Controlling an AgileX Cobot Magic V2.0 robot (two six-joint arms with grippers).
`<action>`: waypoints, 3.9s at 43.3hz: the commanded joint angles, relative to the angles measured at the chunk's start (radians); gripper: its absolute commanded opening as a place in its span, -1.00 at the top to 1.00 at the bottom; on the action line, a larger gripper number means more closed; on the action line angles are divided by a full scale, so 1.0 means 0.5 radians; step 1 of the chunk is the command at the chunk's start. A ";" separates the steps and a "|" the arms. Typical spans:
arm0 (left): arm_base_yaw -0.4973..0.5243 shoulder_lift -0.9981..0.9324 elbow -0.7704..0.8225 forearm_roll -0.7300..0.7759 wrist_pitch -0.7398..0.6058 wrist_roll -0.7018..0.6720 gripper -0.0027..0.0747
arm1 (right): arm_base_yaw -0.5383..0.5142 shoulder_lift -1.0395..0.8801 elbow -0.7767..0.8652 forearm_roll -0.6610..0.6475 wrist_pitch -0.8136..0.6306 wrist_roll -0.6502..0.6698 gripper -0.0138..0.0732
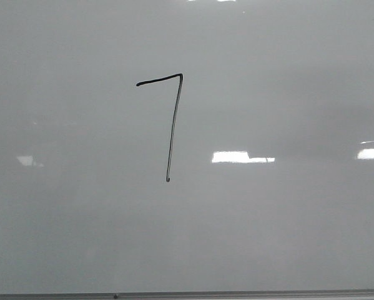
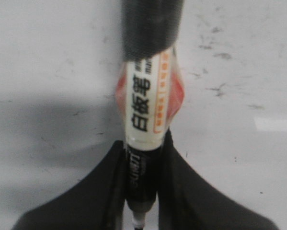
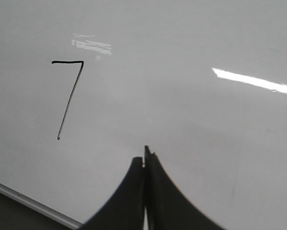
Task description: Write number 7 on whiteboard
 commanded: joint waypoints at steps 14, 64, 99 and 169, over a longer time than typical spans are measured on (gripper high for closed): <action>-0.014 -0.035 -0.070 -0.020 -0.180 -0.020 0.13 | -0.015 0.011 -0.054 0.050 -0.122 0.002 0.84; -0.014 -1.561 0.158 -0.025 0.548 -0.015 0.98 | -0.015 0.011 -0.054 0.050 -0.126 0.002 0.84; -0.014 -1.611 0.158 -0.025 0.544 -0.015 0.98 | -0.015 0.011 -0.054 0.050 -0.126 0.002 0.84; -0.203 -2.970 1.307 1.299 0.177 -1.395 0.98 | -0.015 0.011 -0.054 0.050 -0.089 0.002 0.84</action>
